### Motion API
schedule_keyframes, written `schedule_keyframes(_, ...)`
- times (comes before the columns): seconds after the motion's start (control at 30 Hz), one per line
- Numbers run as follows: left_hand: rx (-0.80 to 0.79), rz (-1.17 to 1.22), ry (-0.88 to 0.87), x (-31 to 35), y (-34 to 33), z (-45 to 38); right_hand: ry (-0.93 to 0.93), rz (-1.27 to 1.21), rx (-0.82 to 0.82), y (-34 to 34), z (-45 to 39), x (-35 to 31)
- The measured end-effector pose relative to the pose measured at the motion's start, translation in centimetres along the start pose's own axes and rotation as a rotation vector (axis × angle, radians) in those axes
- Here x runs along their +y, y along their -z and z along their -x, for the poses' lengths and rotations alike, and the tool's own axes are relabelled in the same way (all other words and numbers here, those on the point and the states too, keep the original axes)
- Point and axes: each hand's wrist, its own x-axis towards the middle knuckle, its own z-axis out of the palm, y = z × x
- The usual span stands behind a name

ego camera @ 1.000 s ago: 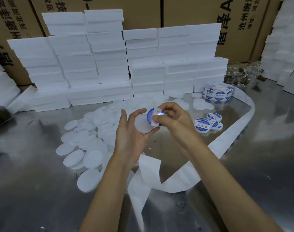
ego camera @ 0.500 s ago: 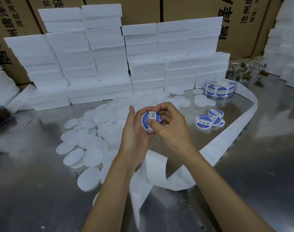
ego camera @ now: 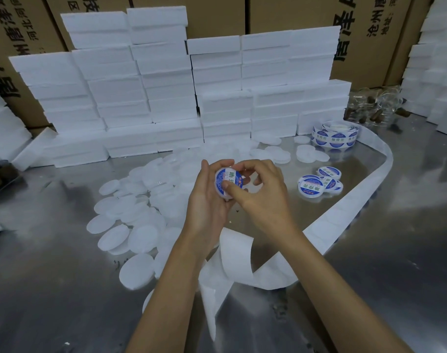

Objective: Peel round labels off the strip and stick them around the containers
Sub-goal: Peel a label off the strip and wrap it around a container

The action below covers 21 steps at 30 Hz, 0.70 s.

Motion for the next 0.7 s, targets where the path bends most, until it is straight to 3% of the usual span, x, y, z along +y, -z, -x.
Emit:
schedule_keyframes(0.13,0.021,0.024,0.016,0.3,0.1,0.2,-0.059,0.068,0.032,0.3,0.1,0.3)
schedule_keyframes(0.3,-0.022,0.107,0.015,0.4,0.3,0.4,0.064,0.368,-0.007,-0.1,1.0,0.1)
schedule_keyframes(0.53,-0.041,0.160,0.016,0.5,0.2,0.5,0.069,0.302,-0.106,-0.3,0.8,1.0)
schedule_keyframes(0.7,-0.054,0.171,0.018,0.3,-0.3,0.6,0.039,0.429,-0.020,-0.6,1.1,0.8)
